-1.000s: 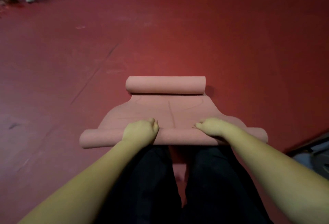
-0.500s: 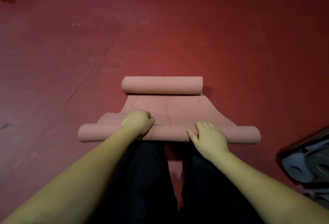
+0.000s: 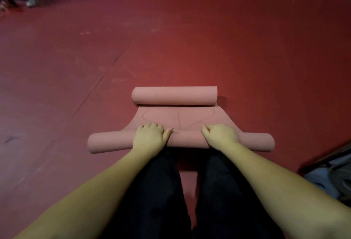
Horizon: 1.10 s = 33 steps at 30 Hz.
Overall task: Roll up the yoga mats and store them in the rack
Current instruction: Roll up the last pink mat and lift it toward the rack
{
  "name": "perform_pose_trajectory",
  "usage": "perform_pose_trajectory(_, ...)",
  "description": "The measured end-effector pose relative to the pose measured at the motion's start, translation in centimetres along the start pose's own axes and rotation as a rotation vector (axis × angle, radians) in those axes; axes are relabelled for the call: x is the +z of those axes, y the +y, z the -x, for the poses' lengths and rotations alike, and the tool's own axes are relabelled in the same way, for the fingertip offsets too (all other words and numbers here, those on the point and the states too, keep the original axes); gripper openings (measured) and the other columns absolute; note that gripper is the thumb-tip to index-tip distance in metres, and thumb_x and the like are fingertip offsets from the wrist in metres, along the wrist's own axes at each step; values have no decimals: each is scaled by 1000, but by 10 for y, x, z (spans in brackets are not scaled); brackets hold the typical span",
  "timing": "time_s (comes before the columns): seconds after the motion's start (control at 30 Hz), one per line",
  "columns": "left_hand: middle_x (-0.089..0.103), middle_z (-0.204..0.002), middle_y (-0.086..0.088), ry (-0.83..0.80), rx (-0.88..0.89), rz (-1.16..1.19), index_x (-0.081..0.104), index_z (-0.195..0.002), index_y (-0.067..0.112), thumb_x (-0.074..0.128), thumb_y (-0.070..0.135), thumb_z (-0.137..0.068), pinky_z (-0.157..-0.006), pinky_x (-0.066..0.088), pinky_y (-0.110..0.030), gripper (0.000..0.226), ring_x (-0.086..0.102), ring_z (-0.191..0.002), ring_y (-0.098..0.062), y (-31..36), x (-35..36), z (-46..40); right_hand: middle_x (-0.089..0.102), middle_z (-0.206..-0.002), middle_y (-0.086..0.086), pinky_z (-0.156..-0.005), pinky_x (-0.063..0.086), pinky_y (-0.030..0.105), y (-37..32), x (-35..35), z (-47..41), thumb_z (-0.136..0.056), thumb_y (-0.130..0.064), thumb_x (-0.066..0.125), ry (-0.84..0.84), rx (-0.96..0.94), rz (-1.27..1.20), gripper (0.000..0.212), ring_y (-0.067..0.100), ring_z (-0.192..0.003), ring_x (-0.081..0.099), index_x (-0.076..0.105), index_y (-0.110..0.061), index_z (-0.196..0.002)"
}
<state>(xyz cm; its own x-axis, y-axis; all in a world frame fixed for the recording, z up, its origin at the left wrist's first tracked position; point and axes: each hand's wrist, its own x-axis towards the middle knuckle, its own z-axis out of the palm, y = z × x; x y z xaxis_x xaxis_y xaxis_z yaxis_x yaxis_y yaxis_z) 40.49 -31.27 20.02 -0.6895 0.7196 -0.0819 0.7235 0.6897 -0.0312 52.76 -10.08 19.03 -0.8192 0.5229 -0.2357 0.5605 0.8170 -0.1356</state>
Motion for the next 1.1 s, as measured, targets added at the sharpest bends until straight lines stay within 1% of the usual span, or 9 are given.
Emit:
perform_pose_trajectory(0.17, 71, -105, -12, 81, 28, 11, 68, -98, 15, 24, 49, -103, -77, 42, -37, 56, 63, -98, -35, -3, -32, -36, 60, -129, 19, -93, 44, 37, 3, -35, -17, -100, -50, 23, -97, 58, -24, 63, 35, -114, 58, 64, -8, -124)
perform_pose_trajectory(0.27, 67, -112, -16, -34, -2, 124, 60, -104, 17, 24, 48, -104, -75, 39, -39, 48, 61, -101, -38, 0, -44, -43, 48, -145, 19, -105, 37, 37, 9, -52, -18, -102, -49, 24, -230, 61, -36, 64, 33, -129, 48, 52, -4, -138)
perform_pose_trajectory(0.33, 65, -118, -17, -131, -10, 155, 60, -108, 16, 23, 47, -104, -81, 43, -40, 48, 60, -106, -37, 3, -41, -39, 37, -154, 17, -113, 29, 35, 9, -53, -13, -106, -46, 20, -386, 38, -34, 63, 31, -140, 38, 42, -4, -146)
perform_pose_trajectory(0.47, 62, -129, -12, -317, -80, 194, 62, -120, 20, 22, 46, -103, -97, 43, -40, 51, 57, -116, -33, 4, -19, -20, 30, -158, 15, -116, 23, 34, 5, -33, -5, -107, -46, 21, -552, 11, -28, 62, 30, -144, 31, 37, -3, -149)
perform_pose_trajectory(0.57, 56, -133, -12, -310, -90, 137, 61, -127, 20, 24, 41, -103, -100, 39, -40, 49, 49, -122, -32, 7, -15, -15, 31, -158, 15, -115, 23, 34, 3, -19, -6, -106, -45, 24, -573, 5, -44, 60, 29, -143, 32, 38, -6, -149)
perform_pose_trajectory(0.67, 54, -131, -13, -283, -87, 91, 62, -126, 17, 26, 38, -102, -99, 38, -40, 48, 47, -120, -32, 11, -16, -18, 43, -149, 17, -109, 29, 34, 9, -12, -6, -105, -39, 28, -460, -48, -69, 50, 31, -139, 36, 53, -10, -138)
perform_pose_trajectory(0.8, 62, -125, -13, -381, -111, 199, 67, -116, 15, 33, 39, -100, -92, 47, -38, 45, 57, -111, -33, 7, -15, -30, 63, -109, 13, -76, 43, 37, 11, -3, 9, -102, -42, 37, -23, -34, -87, 43, 34, -100, 59, 69, -13, -99)
perform_pose_trajectory(1.0, 57, -136, -16, -516, -100, 197, 63, -124, 8, 40, 41, -99, -98, 43, -38, 47, 54, -119, -35, 1, -14, -54, 67, -102, 8, -80, 43, 38, 12, 9, 46, -100, -53, 37, 157, -90, -58, 46, 32, -101, 60, 63, -15, -100)
perform_pose_trajectory(1.1, 56, -136, -17, -567, -101, 210, 62, -125, 7, 41, 37, -100, -96, 42, -36, 45, 53, -120, -35, 5, -15, -60, 68, -92, 7, -79, 43, 38, 10, 19, 50, -94, -61, 25, 195, -100, -23, 58, 32, -91, 61, 61, -16, -91)
